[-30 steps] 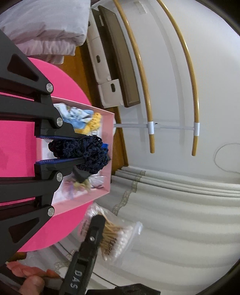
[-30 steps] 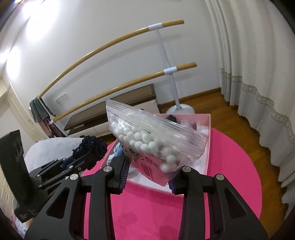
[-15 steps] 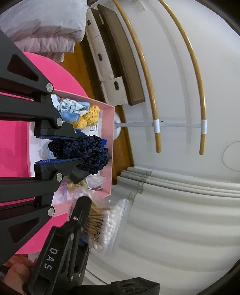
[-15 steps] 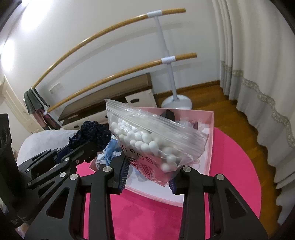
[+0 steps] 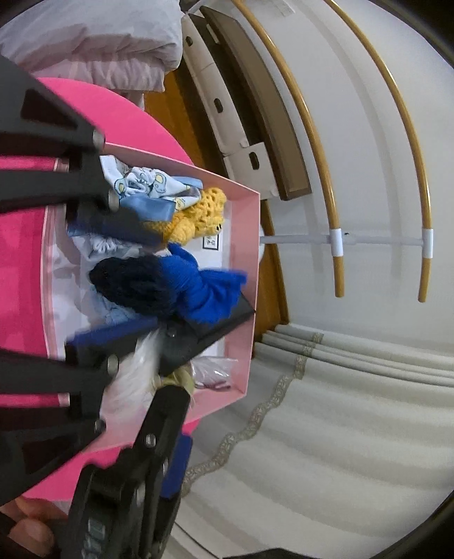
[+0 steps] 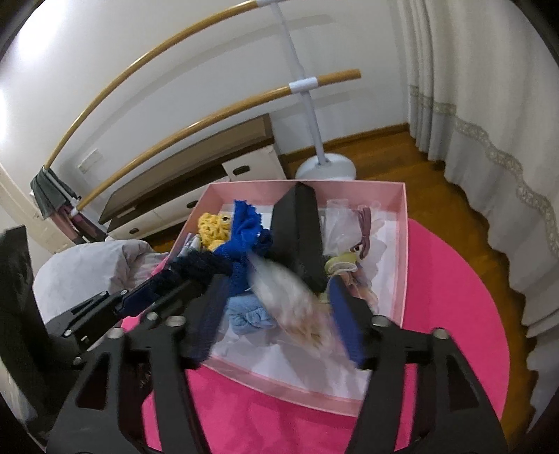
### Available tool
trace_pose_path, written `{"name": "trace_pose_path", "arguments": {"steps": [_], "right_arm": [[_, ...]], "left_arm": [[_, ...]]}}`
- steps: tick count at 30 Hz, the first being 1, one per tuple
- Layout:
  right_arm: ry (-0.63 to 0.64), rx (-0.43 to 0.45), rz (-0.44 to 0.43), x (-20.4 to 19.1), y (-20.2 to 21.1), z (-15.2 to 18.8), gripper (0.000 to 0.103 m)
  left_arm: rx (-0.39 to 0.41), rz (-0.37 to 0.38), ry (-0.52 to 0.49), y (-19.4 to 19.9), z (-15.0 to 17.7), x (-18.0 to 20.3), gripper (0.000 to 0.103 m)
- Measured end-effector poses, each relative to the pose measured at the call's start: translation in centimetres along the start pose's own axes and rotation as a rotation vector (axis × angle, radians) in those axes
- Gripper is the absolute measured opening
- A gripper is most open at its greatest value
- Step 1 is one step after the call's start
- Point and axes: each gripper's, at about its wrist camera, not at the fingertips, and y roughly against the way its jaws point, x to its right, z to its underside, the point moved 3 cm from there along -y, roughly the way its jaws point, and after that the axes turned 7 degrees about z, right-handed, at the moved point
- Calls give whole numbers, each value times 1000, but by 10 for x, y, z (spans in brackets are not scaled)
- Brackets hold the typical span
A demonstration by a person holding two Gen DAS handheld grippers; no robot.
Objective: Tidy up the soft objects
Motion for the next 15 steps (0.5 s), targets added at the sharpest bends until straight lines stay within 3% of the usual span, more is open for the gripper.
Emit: {"name": "trace_pose_path", "arguments": {"steps": [2,4,5,15], "right_arm": [[-13,9,-5,5,0,1,89],[-30,20,3,10,2,1,103],[-39,24,6,12,3,1,103],[-62,76,60,21,28,6,103]], "left_arm": [[13,-9,4,-3,-1,-2,80],[43,-19,4,-1,-1,-2,94],[63,-28,4,1,-2,-3,102],[213,-109,32,45,11,-12,103]]}}
